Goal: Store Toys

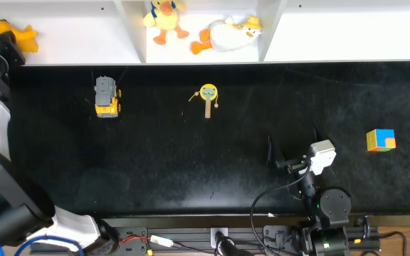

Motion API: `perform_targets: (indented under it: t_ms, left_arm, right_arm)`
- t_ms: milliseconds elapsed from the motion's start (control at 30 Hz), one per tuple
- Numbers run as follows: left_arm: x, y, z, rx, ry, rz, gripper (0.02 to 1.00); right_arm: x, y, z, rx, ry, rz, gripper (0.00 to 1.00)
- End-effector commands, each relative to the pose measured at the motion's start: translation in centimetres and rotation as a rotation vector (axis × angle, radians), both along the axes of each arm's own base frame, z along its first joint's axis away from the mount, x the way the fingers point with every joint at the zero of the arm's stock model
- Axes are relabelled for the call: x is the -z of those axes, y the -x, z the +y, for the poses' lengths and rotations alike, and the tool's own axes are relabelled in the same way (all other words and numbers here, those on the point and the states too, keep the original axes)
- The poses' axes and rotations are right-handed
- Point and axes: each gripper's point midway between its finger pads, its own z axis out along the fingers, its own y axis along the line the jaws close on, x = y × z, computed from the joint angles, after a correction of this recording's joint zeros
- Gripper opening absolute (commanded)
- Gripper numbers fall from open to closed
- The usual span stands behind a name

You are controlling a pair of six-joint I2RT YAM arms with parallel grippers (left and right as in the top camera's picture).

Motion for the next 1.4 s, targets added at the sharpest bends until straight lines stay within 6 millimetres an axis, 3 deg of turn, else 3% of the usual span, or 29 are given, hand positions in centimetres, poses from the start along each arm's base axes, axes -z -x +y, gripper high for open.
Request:
perform_targets:
  t_ms: [33, 300, 867, 1000, 1133, 1400]
  left_arm:
    - [0.6, -0.8, 0.0, 0.014, 0.015, 0.000, 0.323]
    - [0.4, -1.2, -0.5, 0.027, 0.006, -0.012, 0.658]
    - [-0.3, -1.4, -0.4, 0.028, -0.009, -0.034, 0.829]
    - [-1.4, -1.1, -0.5, 0.028, -0.018, -0.049, 0.866]
    - [-3.1, -0.2, -0.9, 0.036, -0.054, -0.050, 0.998]
    - [-5.4, 2.9, -1.7, 0.014, -0.094, 0.009, 0.998]
  right_arm:
    - [0.4, 0.0, 0.1, -0.003, -0.004, 0.003, 0.993]
    - [0.4, 0.0, 0.1, -0.003, -0.004, 0.003, 0.996]
    - [0.4, 0.0, 0.1, -0.003, -0.004, 0.003, 0.993]
    - [0.4, 0.0, 0.1, -0.003, -0.004, 0.003, 0.993]
    - [0.4, 0.0, 0.1, -0.003, -0.004, 0.003, 0.996]
    - [0.4, 0.0, 0.1, -0.003, -0.004, 0.003, 0.996]
